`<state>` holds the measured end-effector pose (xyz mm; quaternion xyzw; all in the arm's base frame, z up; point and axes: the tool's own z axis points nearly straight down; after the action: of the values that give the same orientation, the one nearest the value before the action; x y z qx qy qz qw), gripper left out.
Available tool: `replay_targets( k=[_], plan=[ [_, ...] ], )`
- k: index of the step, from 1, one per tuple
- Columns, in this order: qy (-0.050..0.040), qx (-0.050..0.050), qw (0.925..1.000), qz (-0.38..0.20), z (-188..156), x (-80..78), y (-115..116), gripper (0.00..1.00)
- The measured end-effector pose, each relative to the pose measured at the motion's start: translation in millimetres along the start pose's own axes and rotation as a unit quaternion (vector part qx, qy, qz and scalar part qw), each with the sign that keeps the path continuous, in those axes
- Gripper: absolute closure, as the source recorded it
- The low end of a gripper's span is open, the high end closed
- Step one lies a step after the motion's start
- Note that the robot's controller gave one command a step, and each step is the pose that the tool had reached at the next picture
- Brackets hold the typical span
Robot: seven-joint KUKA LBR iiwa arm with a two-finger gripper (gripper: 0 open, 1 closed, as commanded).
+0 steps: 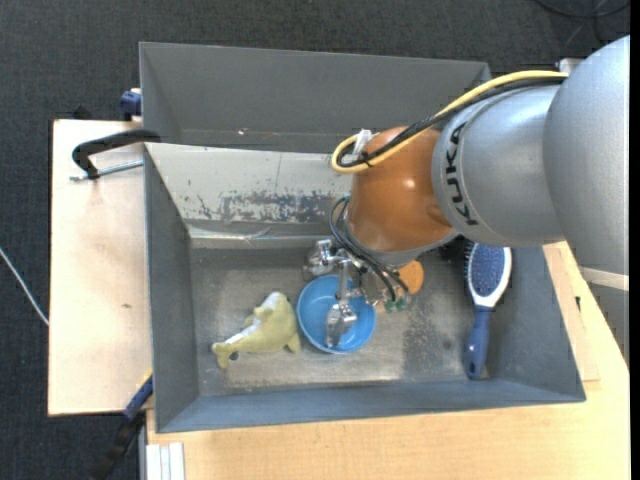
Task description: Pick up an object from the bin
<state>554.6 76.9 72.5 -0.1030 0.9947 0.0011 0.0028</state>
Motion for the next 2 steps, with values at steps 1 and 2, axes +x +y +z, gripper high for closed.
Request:
replay_targets(
  k=[1,2],
  plan=[
    [-0.0057,0.002,1.0000,0.001,-3.9,-3.2,-2.6,1.00],
    [-0.0024,0.000,1.0000,0.000,-1.1,-1.0,-0.1,0.00]
  ],
)
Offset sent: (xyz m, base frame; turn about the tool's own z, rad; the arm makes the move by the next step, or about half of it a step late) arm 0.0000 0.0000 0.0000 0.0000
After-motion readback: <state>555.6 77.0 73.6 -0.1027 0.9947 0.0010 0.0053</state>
